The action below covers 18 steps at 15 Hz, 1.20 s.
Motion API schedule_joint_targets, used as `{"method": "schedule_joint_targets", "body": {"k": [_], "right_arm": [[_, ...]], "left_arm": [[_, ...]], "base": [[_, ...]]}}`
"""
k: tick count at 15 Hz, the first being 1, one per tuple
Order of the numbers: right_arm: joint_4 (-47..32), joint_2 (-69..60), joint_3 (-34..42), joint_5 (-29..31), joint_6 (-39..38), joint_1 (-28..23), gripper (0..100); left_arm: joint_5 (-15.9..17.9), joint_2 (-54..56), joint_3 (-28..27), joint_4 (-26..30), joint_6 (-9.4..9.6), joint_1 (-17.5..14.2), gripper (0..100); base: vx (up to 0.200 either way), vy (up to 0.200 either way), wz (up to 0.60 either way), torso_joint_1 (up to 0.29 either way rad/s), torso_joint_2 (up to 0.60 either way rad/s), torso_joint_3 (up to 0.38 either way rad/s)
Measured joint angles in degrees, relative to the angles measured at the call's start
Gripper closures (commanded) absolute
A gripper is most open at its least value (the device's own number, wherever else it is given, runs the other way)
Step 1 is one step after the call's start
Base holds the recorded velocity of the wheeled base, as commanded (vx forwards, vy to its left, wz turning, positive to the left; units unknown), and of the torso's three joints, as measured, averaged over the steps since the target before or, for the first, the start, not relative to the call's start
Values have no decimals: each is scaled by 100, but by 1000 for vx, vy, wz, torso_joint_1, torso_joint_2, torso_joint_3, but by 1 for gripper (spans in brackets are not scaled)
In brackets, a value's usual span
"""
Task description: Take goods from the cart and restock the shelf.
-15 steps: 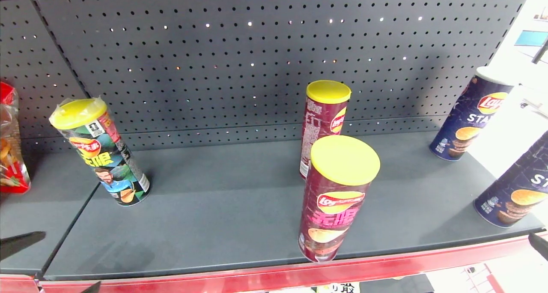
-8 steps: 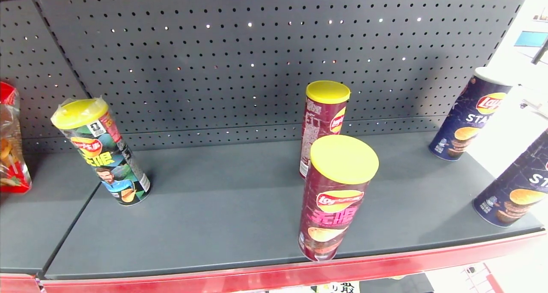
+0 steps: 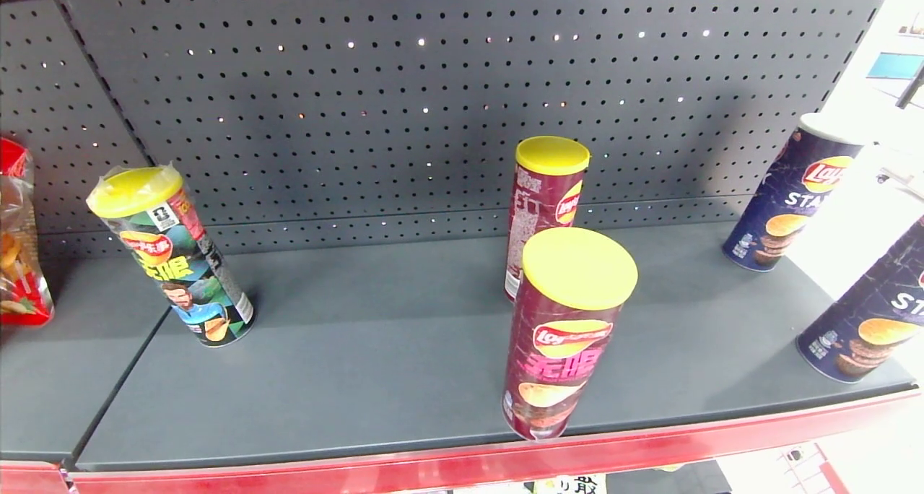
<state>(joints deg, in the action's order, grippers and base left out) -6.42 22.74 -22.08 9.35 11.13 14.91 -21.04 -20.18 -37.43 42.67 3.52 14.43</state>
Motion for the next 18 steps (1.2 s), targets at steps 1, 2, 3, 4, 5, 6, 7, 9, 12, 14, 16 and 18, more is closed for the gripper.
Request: {"method": "schedule_joint_targets", "body": {"k": [1,2,3,4,5,6,7,9,12,14,16,18], "right_arm": [[0,-2,20,0,0,0,0],[2,-2,28,-2,2,2,0],[0,-5,33,-2,0,0,0],[0,-6,34,0,2,0,0],[2,-9,39,1,0,0,0],[2,-13,44,4,0,0,0],[0,-13,48,1,0,0,0],[0,-17,50,4,2,-2,0],[2,-33,69,4,2,0,0],[0,-59,96,4,2,0,0],[2,-74,108,4,2,0,0],[-2,-80,122,4,2,7,0]], "left_arm": [[13,105,107,-57,145,-2,0],[20,254,206,-73,444,-2,0],[29,393,300,-101,668,-5,0],[49,533,419,-151,778,-5,0],[44,635,510,-197,800,-7,0],[40,699,560,-208,805,-7,0],[41,747,595,-290,807,-9,0],[40,800,662,-438,807,-11,0],[46,824,750,-523,807,-11,0],[49,844,830,-640,808,-11,0],[57,863,937,-944,822,-11,0],[85,855,1006,-1100,819,6,0]], "base": [[0,0,0,0,0,0],[0,0,0,0,0,0],[0,0,0,0,0,0],[-200,0,0,7,2,2],[-200,0,0,2,7,2],[-200,0,0,22,7,2],[-200,0,0,17,7,-2],[-200,0,0,-7,0,2],[-200,0,0,-1,4,-1],[0,0,0,0,0,0],[0,0,0,0,0,0],[0,-200,0,24,7,2]]}}
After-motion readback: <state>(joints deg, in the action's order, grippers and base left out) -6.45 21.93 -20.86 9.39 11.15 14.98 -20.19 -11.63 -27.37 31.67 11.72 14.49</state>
